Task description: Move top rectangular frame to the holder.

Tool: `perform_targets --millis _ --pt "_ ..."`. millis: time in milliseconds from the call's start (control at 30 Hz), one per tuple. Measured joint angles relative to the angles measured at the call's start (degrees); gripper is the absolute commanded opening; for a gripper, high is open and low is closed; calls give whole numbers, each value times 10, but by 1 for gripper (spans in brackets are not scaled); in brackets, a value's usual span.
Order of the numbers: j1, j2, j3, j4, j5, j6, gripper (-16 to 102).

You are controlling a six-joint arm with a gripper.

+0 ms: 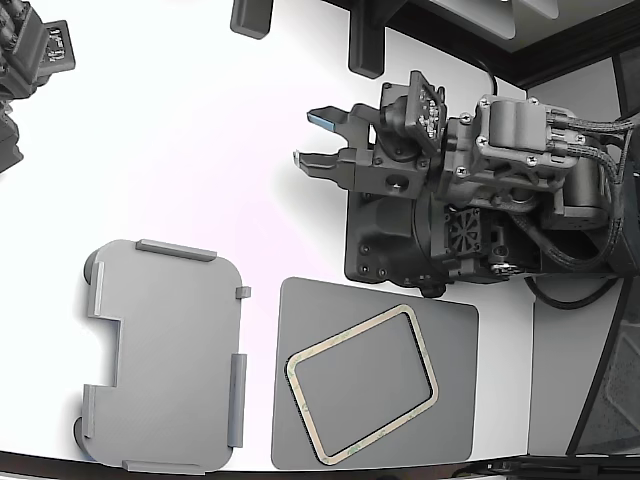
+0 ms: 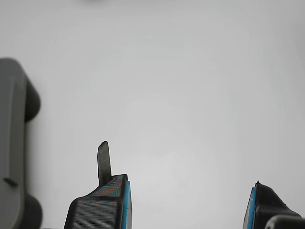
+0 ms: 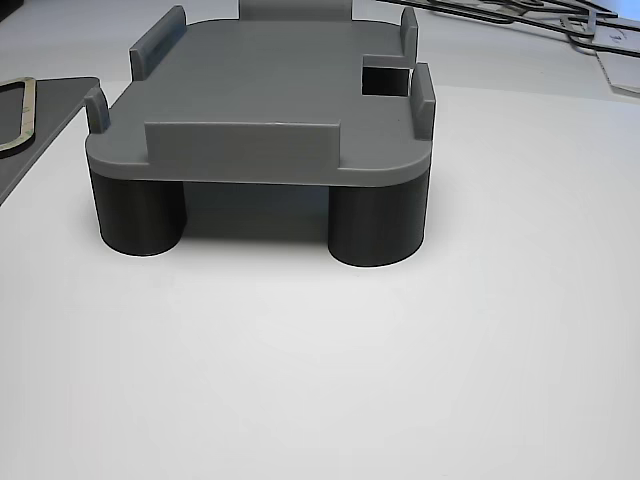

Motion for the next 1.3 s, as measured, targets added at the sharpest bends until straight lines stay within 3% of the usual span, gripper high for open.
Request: perform_targets --millis 267,700,867,1300 --pt "0 0 -28 -90 25 -32 100" --pt "6 -9 -28 -94 9 -33 100" --pt "79 -105 -126 -11 54 -11 100" --pt "354 -363 -343 231 54 198 100"
